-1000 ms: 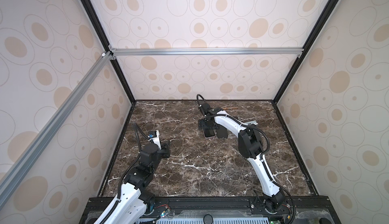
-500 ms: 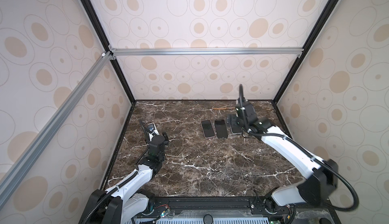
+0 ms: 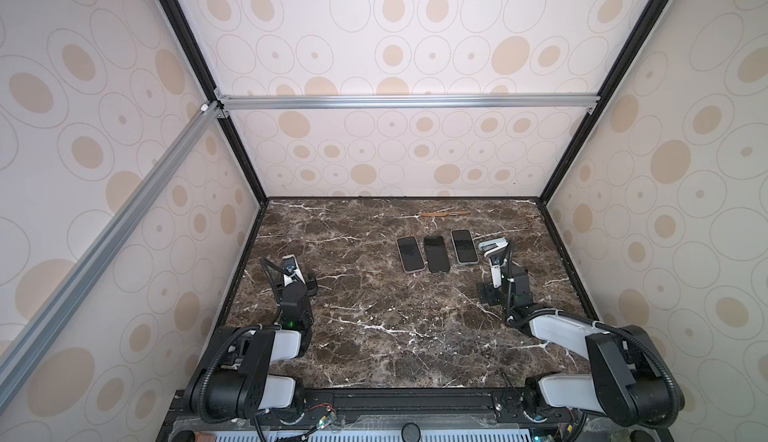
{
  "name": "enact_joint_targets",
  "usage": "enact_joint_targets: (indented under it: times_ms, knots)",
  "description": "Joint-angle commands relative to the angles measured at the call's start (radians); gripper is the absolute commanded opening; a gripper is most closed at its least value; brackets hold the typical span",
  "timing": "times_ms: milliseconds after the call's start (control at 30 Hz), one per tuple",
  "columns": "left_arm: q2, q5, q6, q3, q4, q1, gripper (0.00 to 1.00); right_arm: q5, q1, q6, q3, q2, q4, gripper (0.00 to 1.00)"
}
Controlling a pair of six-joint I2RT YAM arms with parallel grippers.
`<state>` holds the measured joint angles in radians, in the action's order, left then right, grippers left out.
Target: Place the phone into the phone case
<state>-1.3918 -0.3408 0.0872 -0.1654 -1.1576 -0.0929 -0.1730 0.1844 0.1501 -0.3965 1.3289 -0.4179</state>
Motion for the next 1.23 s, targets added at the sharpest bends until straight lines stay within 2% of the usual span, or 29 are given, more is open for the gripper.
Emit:
enact_joint_targets:
  times_ms: [0,33,100,167,233,267,300,333,367,400,467,567,667,1033,1200]
  knots:
    - [-0.094,0.114,-0.065,0.040,-0.304,0.030,0.76,0.198,-0.074,-0.003,-0.007,0.041,-0.246,0.99]
    - [-0.134,0.116,-0.051,0.049,-0.361,0.040,0.77,0.231,-0.091,-0.018,-0.018,0.063,-0.250,0.99]
    - [-0.207,0.128,-0.048,0.062,-0.462,0.054,0.78,0.260,-0.111,-0.037,-0.002,0.140,-0.375,0.99]
    - [-0.171,0.140,-0.040,0.047,-0.370,0.056,0.79,0.312,-0.151,-0.060,0.026,0.164,-0.425,0.99]
    - [-0.197,0.104,-0.039,0.028,-0.379,0.055,0.90,0.313,-0.151,-0.068,0.057,0.232,-0.583,0.98]
    - [-0.181,0.094,-0.027,0.012,-0.319,0.056,0.99,0.228,-0.152,-0.095,0.033,0.219,-0.520,0.99]
    - [-0.179,0.079,-0.020,-0.007,-0.280,0.056,1.00,0.101,-0.151,-0.147,-0.018,0.195,-0.365,0.99]
    - [-0.190,0.078,-0.028,-0.018,-0.283,0.056,0.99,0.056,-0.149,-0.165,-0.028,0.201,-0.362,1.00]
    - [-0.188,0.088,-0.031,-0.029,-0.254,0.054,0.99,0.053,-0.144,-0.153,-0.002,0.223,-0.449,1.00]
    - [-0.185,0.089,-0.029,-0.033,-0.244,0.055,1.00,0.047,-0.144,-0.152,-0.006,0.229,-0.453,1.00]
    - [-0.186,0.093,-0.031,-0.025,-0.262,0.054,0.99,0.046,-0.143,-0.158,-0.026,0.201,-0.361,1.00]
    - [-0.186,0.097,-0.034,-0.034,-0.244,0.054,1.00,0.051,-0.143,-0.152,-0.005,0.216,-0.429,1.00]
    - [-0.187,0.110,-0.039,-0.032,-0.247,0.053,0.99,0.051,-0.143,-0.155,-0.020,0.202,-0.374,1.00]
    - [-0.189,0.127,-0.042,-0.044,-0.231,0.054,1.00,0.051,-0.143,-0.155,-0.017,0.206,-0.386,1.00]
    - [-0.190,0.093,-0.052,-0.036,-0.250,0.042,0.99,0.052,-0.142,-0.155,-0.017,0.205,-0.384,1.00]
